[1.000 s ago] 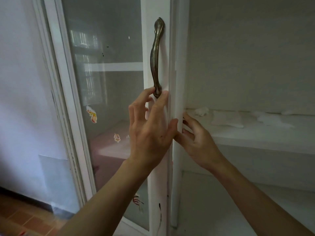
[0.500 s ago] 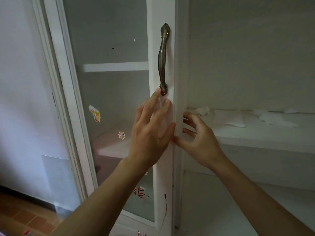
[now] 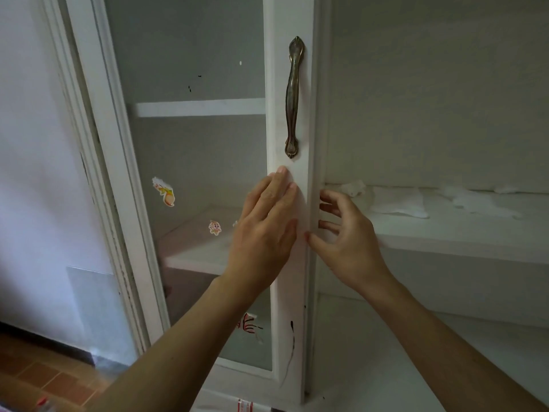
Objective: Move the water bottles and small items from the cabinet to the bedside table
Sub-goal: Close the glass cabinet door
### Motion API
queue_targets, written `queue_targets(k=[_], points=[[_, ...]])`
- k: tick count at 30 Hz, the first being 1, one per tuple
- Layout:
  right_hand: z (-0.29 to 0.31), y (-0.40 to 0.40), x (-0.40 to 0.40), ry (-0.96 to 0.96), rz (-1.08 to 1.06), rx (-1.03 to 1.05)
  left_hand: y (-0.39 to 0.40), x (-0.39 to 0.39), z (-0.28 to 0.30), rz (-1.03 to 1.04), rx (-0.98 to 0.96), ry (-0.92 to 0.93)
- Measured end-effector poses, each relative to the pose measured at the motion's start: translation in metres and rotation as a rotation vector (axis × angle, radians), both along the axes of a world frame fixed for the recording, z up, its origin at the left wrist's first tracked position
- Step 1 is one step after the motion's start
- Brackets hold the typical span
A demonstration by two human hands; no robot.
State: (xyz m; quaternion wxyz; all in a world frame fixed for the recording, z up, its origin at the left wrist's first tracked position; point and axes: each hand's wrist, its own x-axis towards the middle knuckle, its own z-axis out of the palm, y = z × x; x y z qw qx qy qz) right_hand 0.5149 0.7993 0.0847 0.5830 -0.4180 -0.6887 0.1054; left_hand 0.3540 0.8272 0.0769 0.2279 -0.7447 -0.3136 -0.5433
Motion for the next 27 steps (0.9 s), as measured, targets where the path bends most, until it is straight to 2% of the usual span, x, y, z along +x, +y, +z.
queue_targets(k=[18,23,27], points=[[-0.002,0.003,0.001,-0.007,-0.023,0.030,0.007,0.005,0.001,0.036,-0.001,0.023],[0.001,-0.003,0.000,0.009,-0.011,-0.019,0.000,0.008,0.000,0.040,-0.046,0.017],[0.004,-0.011,0.002,-0.095,-0.054,-0.057,-0.007,0.000,0.003,0.016,-0.133,0.052]])
